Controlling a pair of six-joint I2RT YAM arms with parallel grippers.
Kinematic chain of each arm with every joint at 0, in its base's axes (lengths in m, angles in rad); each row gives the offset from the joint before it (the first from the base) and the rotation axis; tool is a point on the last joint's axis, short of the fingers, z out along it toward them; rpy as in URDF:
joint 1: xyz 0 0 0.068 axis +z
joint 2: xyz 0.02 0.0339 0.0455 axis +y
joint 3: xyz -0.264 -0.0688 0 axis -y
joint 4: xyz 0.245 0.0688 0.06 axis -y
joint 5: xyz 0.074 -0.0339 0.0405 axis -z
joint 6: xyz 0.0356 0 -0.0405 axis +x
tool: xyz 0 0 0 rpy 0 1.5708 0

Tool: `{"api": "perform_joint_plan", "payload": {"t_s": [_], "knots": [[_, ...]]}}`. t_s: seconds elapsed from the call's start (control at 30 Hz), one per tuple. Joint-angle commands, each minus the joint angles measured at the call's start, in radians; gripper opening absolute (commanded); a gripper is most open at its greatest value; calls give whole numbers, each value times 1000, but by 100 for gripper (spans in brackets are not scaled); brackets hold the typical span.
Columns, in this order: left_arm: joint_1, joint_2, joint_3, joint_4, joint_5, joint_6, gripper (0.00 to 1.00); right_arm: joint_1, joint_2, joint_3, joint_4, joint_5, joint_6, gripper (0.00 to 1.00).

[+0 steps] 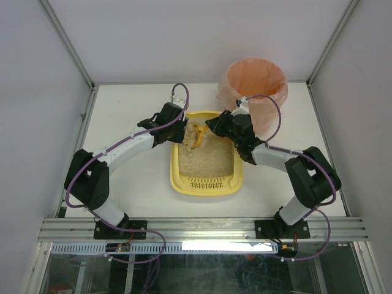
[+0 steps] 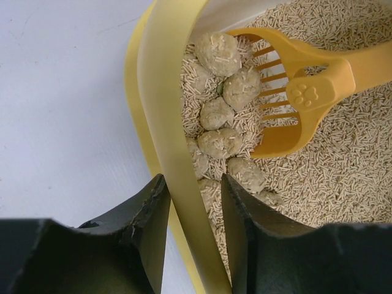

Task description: Clean the litter box

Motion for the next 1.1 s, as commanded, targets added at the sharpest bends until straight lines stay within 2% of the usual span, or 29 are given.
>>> {"api": "perform_joint_plan", "payload": {"t_s": [0.0, 0.37, 0.4, 0.43, 0.73, 0.87, 1.07], "knots": [[-16, 16, 22, 26, 38, 17, 37, 43, -94, -55, -46, -173, 63, 0], [-16, 15, 24, 23, 32, 18, 37, 6, -271, -206, 75, -173, 63, 0], [-16, 14, 24, 23, 32, 18, 37, -1, -281, -223, 92, -85, 108, 0], [-15, 14, 24, 23, 32, 18, 37, -8, -286, -238, 110, -63, 158, 0], [-15, 13, 24, 23, 30, 19, 37, -72, -291, -346, 270, -106, 274, 0], [-16, 16, 24, 23, 29, 19, 37, -78, -336, -359, 241, -87, 273, 0], [-15, 18, 25, 23, 29, 20, 37, -80, -456, -350, 81, -20, 210, 0]]}}
